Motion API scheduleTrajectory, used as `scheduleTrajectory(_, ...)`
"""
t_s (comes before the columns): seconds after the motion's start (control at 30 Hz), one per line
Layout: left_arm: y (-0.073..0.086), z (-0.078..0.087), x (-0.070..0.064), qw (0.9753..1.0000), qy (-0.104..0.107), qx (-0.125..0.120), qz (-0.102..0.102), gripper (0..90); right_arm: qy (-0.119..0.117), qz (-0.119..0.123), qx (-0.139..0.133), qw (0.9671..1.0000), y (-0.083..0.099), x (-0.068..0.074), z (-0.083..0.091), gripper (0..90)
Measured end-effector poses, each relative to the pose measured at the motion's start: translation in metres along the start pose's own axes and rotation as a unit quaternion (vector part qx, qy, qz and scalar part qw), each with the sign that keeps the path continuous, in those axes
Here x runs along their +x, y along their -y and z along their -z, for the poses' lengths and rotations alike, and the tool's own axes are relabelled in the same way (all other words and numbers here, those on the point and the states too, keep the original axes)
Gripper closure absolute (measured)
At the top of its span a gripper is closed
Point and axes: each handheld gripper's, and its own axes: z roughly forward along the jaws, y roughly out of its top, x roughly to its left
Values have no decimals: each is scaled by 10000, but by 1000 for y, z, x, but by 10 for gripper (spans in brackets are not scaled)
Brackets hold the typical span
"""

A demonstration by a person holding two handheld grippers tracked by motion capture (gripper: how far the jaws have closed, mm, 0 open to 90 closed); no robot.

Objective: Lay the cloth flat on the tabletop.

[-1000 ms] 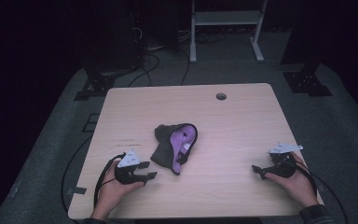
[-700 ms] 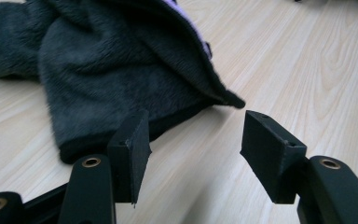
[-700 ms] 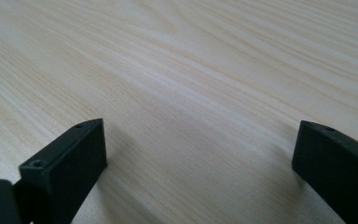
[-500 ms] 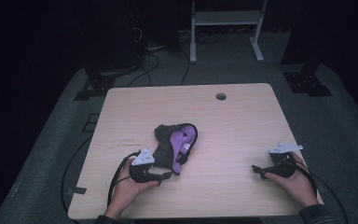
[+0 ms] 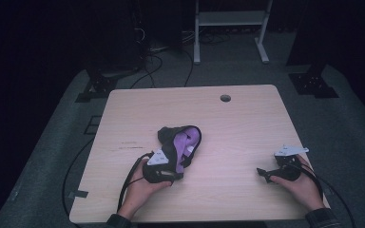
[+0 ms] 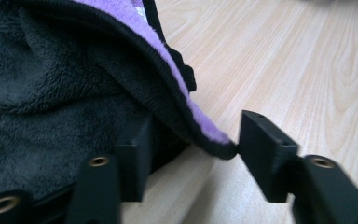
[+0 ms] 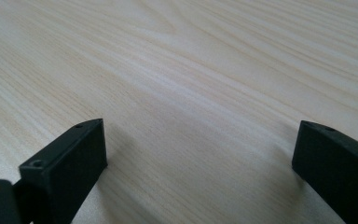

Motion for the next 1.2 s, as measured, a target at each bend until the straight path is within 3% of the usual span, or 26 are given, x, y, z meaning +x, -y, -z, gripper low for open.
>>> scheduleTrajectory(0.07, -1, 1, 1, 10000, -28, -21, 23, 653, 1, 0, -1, 10000, 0, 0, 0, 20)
scheduleTrajectory(0.1, -2, 3, 4, 9999, 24, -64, 120, 770, 0, -1, -1, 10000, 0, 0, 0, 20)
scheduleTrajectory(0.23, -6, 13, 7, 9995, 8, -221, 208, 845, -3, 3, 0, 10000, 0, 0, 0, 20)
scheduleTrajectory(0.4, -9, 26, 15, 9990, -125, -363, 247, 847, -7, 14, 1, 10000, 0, 0, 0, 23)
scheduleTrajectory(0.67, -7, 50, 44, 9957, -489, -635, 467, 855, -34, 33, -57, 10000, 0, 1, 0, 74)
scheduleTrajectory(0.73, -6, 53, 51, 9946, -578, -681, 536, 858, -47, 45, -154, 9999, 0, 1, 2, 155)
scheduleTrajectory(0.97, 3, 58, 70, 9920, -878, -566, 709, 858, -153, -22, -192, 9997, -6, 5, 7, 345)
scheduleTrajectory(1.2, 11, 54, 76, 9898, -925, -477, 968, 842, -388, -50, -455, 9982, -17, 12, 11, 387)
